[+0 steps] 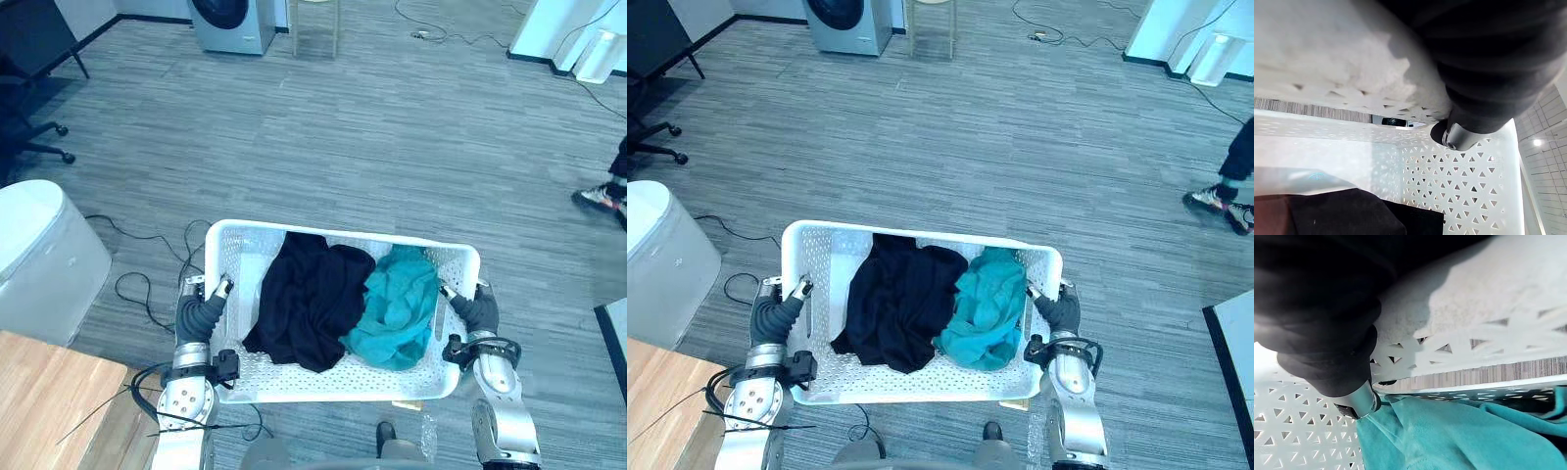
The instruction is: Pick up the laundry basket with both hands and put the clothes into the washing machine.
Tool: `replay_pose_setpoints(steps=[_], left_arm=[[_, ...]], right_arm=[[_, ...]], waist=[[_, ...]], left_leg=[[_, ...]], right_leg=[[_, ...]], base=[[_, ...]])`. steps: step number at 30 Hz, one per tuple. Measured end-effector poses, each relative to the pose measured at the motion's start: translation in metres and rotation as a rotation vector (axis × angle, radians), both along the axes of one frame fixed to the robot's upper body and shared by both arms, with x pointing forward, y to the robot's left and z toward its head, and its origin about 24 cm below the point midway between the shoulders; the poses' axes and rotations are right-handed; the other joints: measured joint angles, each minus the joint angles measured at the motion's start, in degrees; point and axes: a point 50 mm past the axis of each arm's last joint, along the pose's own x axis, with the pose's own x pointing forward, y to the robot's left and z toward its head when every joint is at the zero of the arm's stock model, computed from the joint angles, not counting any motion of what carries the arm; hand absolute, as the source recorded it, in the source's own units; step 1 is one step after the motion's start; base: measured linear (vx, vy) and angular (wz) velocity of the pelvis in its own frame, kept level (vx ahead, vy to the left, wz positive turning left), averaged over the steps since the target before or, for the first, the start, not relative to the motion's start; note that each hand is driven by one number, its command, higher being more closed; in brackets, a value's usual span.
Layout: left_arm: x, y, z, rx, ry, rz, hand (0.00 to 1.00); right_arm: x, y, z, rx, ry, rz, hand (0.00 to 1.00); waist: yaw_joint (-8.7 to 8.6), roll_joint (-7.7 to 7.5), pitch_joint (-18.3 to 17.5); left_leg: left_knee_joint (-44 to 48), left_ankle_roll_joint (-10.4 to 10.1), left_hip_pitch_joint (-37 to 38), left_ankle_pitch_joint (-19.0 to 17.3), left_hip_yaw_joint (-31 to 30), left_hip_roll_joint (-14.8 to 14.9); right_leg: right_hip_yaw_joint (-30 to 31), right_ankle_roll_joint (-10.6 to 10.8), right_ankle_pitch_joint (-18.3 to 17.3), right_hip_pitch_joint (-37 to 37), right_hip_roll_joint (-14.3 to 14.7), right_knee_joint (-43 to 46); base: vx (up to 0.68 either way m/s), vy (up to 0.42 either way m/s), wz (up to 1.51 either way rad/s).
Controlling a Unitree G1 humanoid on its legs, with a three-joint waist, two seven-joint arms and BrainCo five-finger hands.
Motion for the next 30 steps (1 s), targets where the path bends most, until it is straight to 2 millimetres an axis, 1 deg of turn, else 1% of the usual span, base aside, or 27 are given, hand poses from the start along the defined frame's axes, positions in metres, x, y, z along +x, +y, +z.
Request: replay_pose_setpoints(steps=[2,3,4,5,6,7,8,9,10,12,14,15,16,17,18,19,20,21,22,23,24,25,26,27,28,29,30], left_arm=[[-0.001,0.002,0.0,0.003,0.001,0.009,1.0],[-0.001,0.006,0.002,0.012,-0.005,0.021,1.0],[-0.003,0.007,0.003,0.014,-0.007,0.029,1.0],[-0.003,0.009,0.003,0.016,-0.009,0.038,1.0],[-0.003,0.008,0.004,0.005,-0.016,0.044,1.0],[-0.003,0.005,0.004,-0.011,-0.025,0.045,1.0],[-0.001,0.004,0.008,-0.006,-0.047,0.037,1.0],[0.005,0.003,0.012,0.003,-0.072,0.022,1.0],[0.007,0.003,0.013,-0.006,-0.076,0.024,1.0],[0.006,0.003,0.015,-0.022,-0.098,0.044,1.0],[0.004,0.004,0.016,-0.03,-0.107,0.069,1.0],[0.002,0.005,0.013,-0.029,-0.092,0.076,1.0],[-0.001,0.007,0.011,-0.019,-0.078,0.082,1.0],[-0.003,0.011,0.01,-0.008,-0.068,0.092,1.0],[-0.003,0.013,0.009,0.001,-0.058,0.099,1.0],[-0.003,0.016,0.007,0.013,-0.041,0.101,1.0],[-0.003,0.017,0.006,0.023,-0.023,0.098,1.0],[-0.004,0.018,0.004,0.028,-0.001,0.097,1.0],[-0.005,0.019,0.003,0.032,0.007,0.101,1.0],[-0.005,0.019,0.003,0.037,0.007,0.102,1.0],[-0.005,0.018,0.004,0.039,-0.002,0.099,1.0],[-0.004,0.018,0.007,0.041,-0.017,0.096,1.0],[-0.004,0.017,0.007,0.04,-0.025,0.092,1.0],[-0.002,0.016,0.01,0.04,-0.04,0.083,1.0],[0.001,0.015,0.01,0.038,-0.045,0.079,1.0],[0.002,0.015,0.011,0.041,-0.047,0.077,1.0],[0.003,0.015,0.01,0.046,-0.045,0.078,1.0]], right_arm=[[0.0,0.002,0.0,0.005,-0.002,0.004,1.0],[0.001,0.008,0.002,0.018,-0.015,0.017,1.0],[-0.001,0.009,0.007,0.01,-0.033,0.024,1.0],[-0.001,0.008,0.009,0.004,-0.041,0.023,1.0],[0.001,0.007,0.013,-0.009,-0.056,0.028,1.0],[0.003,0.006,0.018,-0.018,-0.072,0.02,1.0],[0.005,0.005,0.021,-0.019,-0.089,0.009,1.0],[0.008,0.003,0.025,-0.019,-0.104,-0.011,1.0],[0.012,0.003,0.028,-0.03,-0.117,-0.007,1.0],[0.019,0.004,0.037,-0.043,-0.153,0.007,1.0],[0.023,0.006,0.041,-0.044,-0.169,0.016,1.0],[0.021,0.008,0.038,-0.04,-0.157,0.019,1.0],[0.019,0.01,0.034,-0.036,-0.143,0.022,1.0],[0.016,0.015,0.03,-0.018,-0.129,0.025,1.0],[0.016,0.017,0.028,-0.022,-0.121,0.026,1.0],[0.017,0.02,0.023,-0.019,-0.101,0.025,1.0],[0.017,0.022,0.015,-0.002,-0.069,0.02,1.0],[0.017,0.022,0.009,0.007,-0.043,0.017,1.0],[0.016,0.025,0.008,0.0,-0.037,0.024,1.0],[0.016,0.025,0.008,-0.004,-0.038,0.024,1.0],[0.016,0.024,0.011,-0.009,-0.049,0.022,1.0],[0.016,0.022,0.015,-0.014,-0.067,0.014,1.0],[0.016,0.021,0.017,-0.017,-0.074,0.011,1.0],[0.015,0.016,0.018,-0.022,-0.086,-0.005,1.0],[0.015,0.016,0.018,-0.02,-0.088,-0.008,1.0],[0.015,0.016,0.018,-0.016,-0.09,-0.009,1.0],[0.013,0.016,0.017,-0.015,-0.087,-0.009,1.0]], waist=[[0.56,0.94,1.1],[0.61,0.71,3.0],[0.7,1.86,4.2],[0.83,2.54,4.4],[0.96,3.61,4.5],[1.35,4.23,4.2],[1.26,4.21,4.5],[0.21,3.55,5.5],[0.53,3.1,5.7],[1.35,2.88,5.9],[3.33,2.86,5.9],[4.16,2.61,5.4],[4.53,1.17,4.6],[4.0,-0.7,3.7],[3.79,-1.12,3.9],[3.44,-1.65,4.1],[3.13,-1.91,4.0],[3.33,-1.48,4.3],[3.33,-0.75,4.7],[3.31,-0.3,4.8],[2.88,0.66,4.7],[1.62,2.06,4.7],[1.24,2.32,4.4],[-0.58,3.02,4.6],[-1.33,2.45,4.4],[-1.72,1.91,4.2],[-2.26,1.72,4.0]], left_leg=[[1.2,-1.0,1.5,-0.8,1.6,3.1],[8.8,-0.7,0.6,-1.0,0.9,4.4],[20.3,4.2,-3.1,-0.1,-1.1,6.1],[25.5,7.2,-5.4,1.7,-2.2,6.7],[32.1,10.5,-9.5,8.7,-4.2,6.9],[34.4,10.0,-13.0,10.7,-4.5,7.0],[35.0,7.7,-14.1,7.1,-4.3,6.1],[33.2,7.2,-15.2,1.3,-2.9,3.4],[27.8,7.1,-15.9,-1.4,-0.7,0.4],[18.2,5.5,-19.5,-1.2,0.5,-2.3],[9.9,3.3,-20.7,0.3,1.5,-2.3],[12.9,2.8,-20.2,0.8,2.3,-3.4],[14.3,4.6,-19.9,-0.3,3.3,-4.2],[17.8,9.0,-20.1,-3.1,4.0,-5.6],[20.2,11.5,-19.5,-5.0,4.5,-5.9],[21.5,12.5,-17.6,-6.8,4.4,-6.8],[21.6,13.2,-14.9,-8.8,4.3,-7.3],[19.9,13.6,-9.8,-10.8,4.2,-7.4],[15.4,13.5,-3.8,-11.4,4.1,-7.4],[12.5,13.5,-0.6,-11.4,4.0,-7.4],[6.9,13.2,5.1,-11.2,3.9,-7.2],[2.1,12.6,9.7,-10.9,3.5,-6.7],[0.0,12.1,11.7,-10.6,3.2,-6.4],[-4.6,9.1,16.5,-9.4,2.6,-5.8],[-5.8,7.4,19.1,-9.5,2.5,-5.2],[-6.2,5.9,20.7,-9.8,2.2,-5.2],[-5.9,3.4,22.9,-10.8,1.6,-5.2]], right_leg=[[-0.6,-2.7,-1.9,0.4,2.4,2.3],[-0.6,-3.6,-4.9,1.2,3.3,5.1],[-0.5,-3.6,-7.2,2.2,5.0,7.4],[-0.1,-4.0,-7.8,2.6,5.8,7.6],[1.1,-4.2,-7.8,4.0,6.8,5.2],[1.8,-5.2,-8.1,5.6,7.4,1.7],[2.4,-6.2,-8.2,5.0,6.6,2.5],[3.6,-6.6,-7.6,4.9,5.4,3.8],[4.1,-5.8,-8.7,5.3,4.0,4.3],[4.4,-5.3,-10.8,5.3,2.6,4.3],[5.3,-3.5,-13.6,6.5,1.8,4.8],[6.3,-3.0,-16.7,8.6,0.7,6.1],[6.6,-2.8,-18.2,9.0,-0.3,8.3],[6.3,-0.2,-18.6,4.3,-1.2,21.8],[6.4,5.6,-15.8,0.3,-1.8,32.8],[6.4,8.2,-11.2,-2.6,-2.4,42.0],[5.5,8.1,-7.0,-4.8,-2.5,48.9],[2.4,6.9,-7.1,-6.8,-2.5,56.4],[-1.9,2.0,-8.4,-8.7,-2.3,59.7],[-4.3,0.3,-9.3,-9.6,-2.1,59.5],[-8.7,-2.9,-11.1,-12.3,-1.3,57.0],[-12.8,-4.9,-12.3,-15.5,-0.6,50.3],[-14.4,-5.3,-12.3,-16.7,0.0,45.2],[-16.6,-7.1,-9.1,-19.3,1.4,26.7],[-16.6,-6.8,-4.6,-20.1,2.7,15.2],[-16.4,-6.5,-1.1,-20.3,3.6,8.3],[-15.7,-6.8,3.8,-21.1,4.2,2.3]], base=[[0.04,-0.081,-0.34],[0.01,-0.137,-0.35],[0.01,-0.144,-0.34],[0.04,-0.131,-0.44],[0.23,-0.081,-0.52],[0.29,-0.022,-0.48],[0.26,0.037,-0.08],[0.21,0.066,0.17],[0.19,0.053,0.19],[0.27,0.094,-0.08],[0.41,0.21,-0.4],[0.51,0.264,-0.48],[0.6,0.235,-0.19],[0.63,0.214,0.05],[0.76,0.251,0.21],[0.64,0.223,0.2],[0.72,0.164,0.18],[0.76,0.11,0.01],[0.76,0.096,-0.12],[0.72,0.08,-0.13],[0.82,0.059,0.02],[0.69,0.041,0.12],[0.86,0.016,0.39],[0.77,-0.028,0.43],[0.77,-0.028,0.46],[0.65,-0.075,0.34],[0.68,-0.123,0.4]])
